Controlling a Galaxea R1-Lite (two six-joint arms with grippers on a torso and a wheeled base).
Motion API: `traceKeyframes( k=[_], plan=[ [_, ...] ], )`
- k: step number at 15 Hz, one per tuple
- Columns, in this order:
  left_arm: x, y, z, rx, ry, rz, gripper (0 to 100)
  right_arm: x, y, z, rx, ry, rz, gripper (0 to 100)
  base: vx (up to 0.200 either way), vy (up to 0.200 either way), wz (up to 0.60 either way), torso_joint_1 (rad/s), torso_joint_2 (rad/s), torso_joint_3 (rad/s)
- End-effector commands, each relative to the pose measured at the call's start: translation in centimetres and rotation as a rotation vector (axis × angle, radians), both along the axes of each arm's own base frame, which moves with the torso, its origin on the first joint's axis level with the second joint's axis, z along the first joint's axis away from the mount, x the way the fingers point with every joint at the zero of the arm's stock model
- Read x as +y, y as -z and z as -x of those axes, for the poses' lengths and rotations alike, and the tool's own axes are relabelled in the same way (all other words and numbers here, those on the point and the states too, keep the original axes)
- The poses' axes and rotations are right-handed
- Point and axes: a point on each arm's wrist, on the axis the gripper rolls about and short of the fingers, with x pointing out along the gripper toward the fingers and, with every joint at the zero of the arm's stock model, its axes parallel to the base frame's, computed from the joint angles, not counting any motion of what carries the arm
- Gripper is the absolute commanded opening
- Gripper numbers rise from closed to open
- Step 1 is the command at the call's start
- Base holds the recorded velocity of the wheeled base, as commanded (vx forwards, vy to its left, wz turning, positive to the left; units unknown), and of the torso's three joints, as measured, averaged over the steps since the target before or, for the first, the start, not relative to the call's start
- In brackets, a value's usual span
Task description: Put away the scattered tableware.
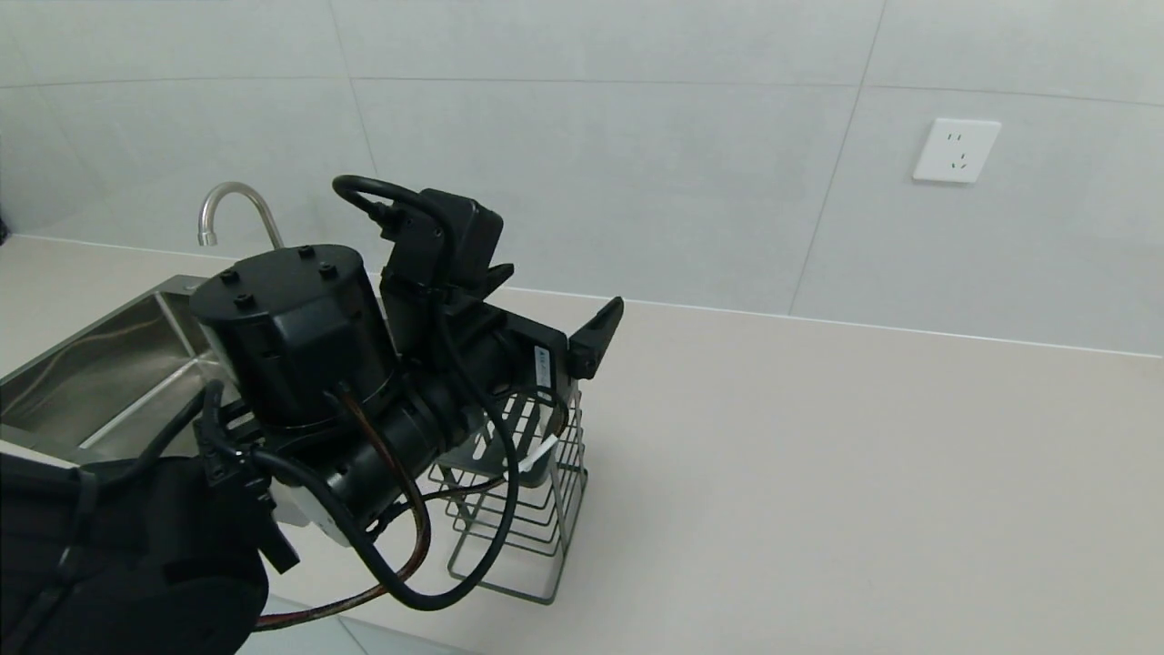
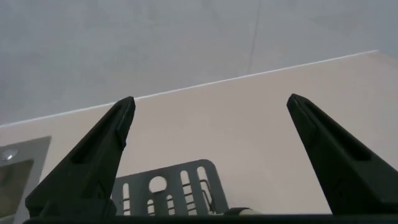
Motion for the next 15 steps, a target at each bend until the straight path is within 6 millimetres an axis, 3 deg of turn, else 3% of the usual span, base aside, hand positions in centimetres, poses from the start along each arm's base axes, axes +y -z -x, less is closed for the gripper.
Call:
traceKeyframes(
  k=[1, 4, 8, 10, 12, 15],
  plan=[
    [1.0, -0.2, 0.9, -0.013, 0.051, -0.016, 100, 0.0, 0.0, 0.0, 0.001, -0.001, 0.000, 100, 0.000, 0.000, 0.00, 0.000, 0.00, 0.000],
    [3.3, 0.0, 2.9, -0.065, 0.262, -0.085, 100, 0.0, 0.0, 0.0, 0.001, -0.001, 0.000, 100, 0.000, 0.000, 0.00, 0.000, 0.00, 0.000],
    [7.8, -0.9, 0.1, -0.264, 0.448, -0.189, 100, 0.0, 0.0, 0.0, 0.002, -0.001, 0.000, 100, 0.000, 0.000, 0.00, 0.000, 0.00, 0.000],
    [8.5, -1.4, -0.1, -0.318, 0.473, -0.171, 100, 0.0, 0.0, 0.0, -0.001, -0.001, 0.000, 100, 0.000, 0.000, 0.00, 0.000, 0.00, 0.000],
    [9.0, -1.9, 1.2, -0.360, 0.485, -0.126, 100, 0.0, 0.0, 0.0, 0.001, -0.001, 0.000, 100, 0.000, 0.000, 0.00, 0.000, 0.00, 0.000],
    [11.1, -1.4, 5.3, -0.370, 0.483, -0.085, 100, 0.0, 0.0, 0.0, 0.001, -0.001, 0.000, 100, 0.000, 0.000, 0.00, 0.000, 0.00, 0.000]
  ],
)
